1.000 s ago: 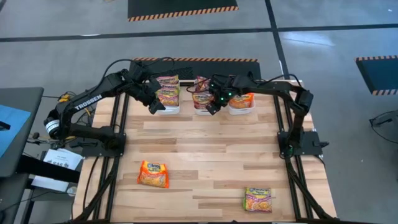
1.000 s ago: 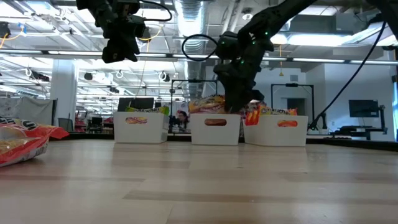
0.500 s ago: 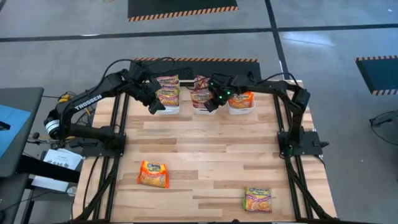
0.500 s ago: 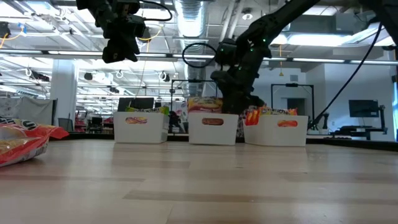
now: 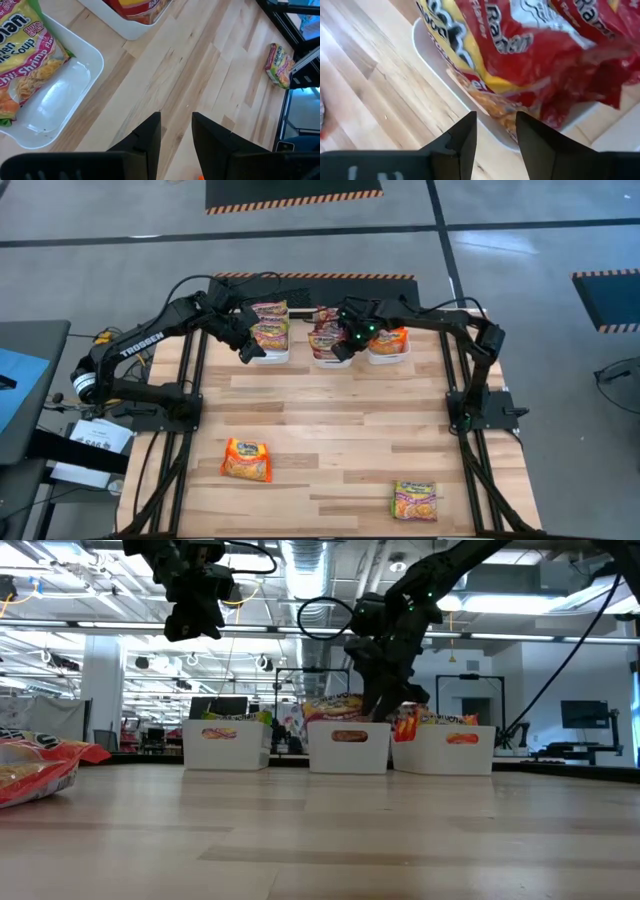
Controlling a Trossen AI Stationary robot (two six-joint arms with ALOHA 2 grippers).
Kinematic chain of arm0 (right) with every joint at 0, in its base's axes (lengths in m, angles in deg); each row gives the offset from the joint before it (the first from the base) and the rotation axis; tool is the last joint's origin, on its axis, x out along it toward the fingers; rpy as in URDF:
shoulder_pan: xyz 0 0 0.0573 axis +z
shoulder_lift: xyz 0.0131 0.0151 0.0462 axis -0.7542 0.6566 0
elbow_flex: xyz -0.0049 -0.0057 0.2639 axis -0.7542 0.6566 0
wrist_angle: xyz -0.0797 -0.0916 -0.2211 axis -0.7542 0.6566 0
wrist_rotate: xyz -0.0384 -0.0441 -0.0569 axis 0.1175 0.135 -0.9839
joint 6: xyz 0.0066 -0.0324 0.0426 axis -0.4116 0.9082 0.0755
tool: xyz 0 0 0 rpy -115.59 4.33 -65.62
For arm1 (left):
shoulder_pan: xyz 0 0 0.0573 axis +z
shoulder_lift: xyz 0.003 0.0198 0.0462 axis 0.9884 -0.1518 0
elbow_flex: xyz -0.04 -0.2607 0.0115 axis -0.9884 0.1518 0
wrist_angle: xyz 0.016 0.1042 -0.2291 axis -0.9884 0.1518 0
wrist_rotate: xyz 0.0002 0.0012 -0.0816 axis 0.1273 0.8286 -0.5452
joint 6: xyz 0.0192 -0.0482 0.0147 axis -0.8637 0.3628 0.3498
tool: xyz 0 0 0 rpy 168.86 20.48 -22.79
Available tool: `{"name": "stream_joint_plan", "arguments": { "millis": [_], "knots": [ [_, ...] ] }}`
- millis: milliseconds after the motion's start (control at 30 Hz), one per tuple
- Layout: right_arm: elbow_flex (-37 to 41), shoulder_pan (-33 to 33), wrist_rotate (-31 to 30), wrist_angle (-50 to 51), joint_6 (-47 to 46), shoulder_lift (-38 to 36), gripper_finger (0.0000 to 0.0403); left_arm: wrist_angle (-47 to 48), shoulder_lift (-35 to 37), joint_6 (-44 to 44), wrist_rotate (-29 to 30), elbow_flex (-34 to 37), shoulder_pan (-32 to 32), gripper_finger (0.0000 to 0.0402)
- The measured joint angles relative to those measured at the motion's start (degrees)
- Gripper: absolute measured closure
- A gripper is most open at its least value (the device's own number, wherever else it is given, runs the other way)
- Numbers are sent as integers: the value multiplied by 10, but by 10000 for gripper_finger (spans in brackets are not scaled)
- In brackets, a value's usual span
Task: Sort Maruchan noodles
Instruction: Put the red noodle pack into the center white bin, then put the orange noodle pack into the right white bin
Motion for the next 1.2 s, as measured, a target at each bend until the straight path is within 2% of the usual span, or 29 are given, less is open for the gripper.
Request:
{"name": "stream_joint_plan", "arguments": {
  "millis": [167, 267, 467, 767, 1000, 1200],
  "knots": [
    [0, 4, 3, 4, 0, -5, 240, 0, 0, 3, 0, 0, 0, 306],
    [0, 3, 45, 18, -8, -5, 240, 0, 0, 15, 7, 0, 0, 306],
    [0, 8, 114, 25, -9, -7, 240, 11, 0, 58, 71, 0, 0, 306],
    [0, 20, 132, -10, 30, -72, 240, 118, 0, 59, -5, 0, -7, 306],
    [-1, 30, 130, -82, 26, -124, 240, 188, 0, 20, -35, 0, -49, 306],
    [0, 52, 131, -82, 6, -128, 240, 209, 0, 2, -78, 0, -91, 306]
  ]
}}
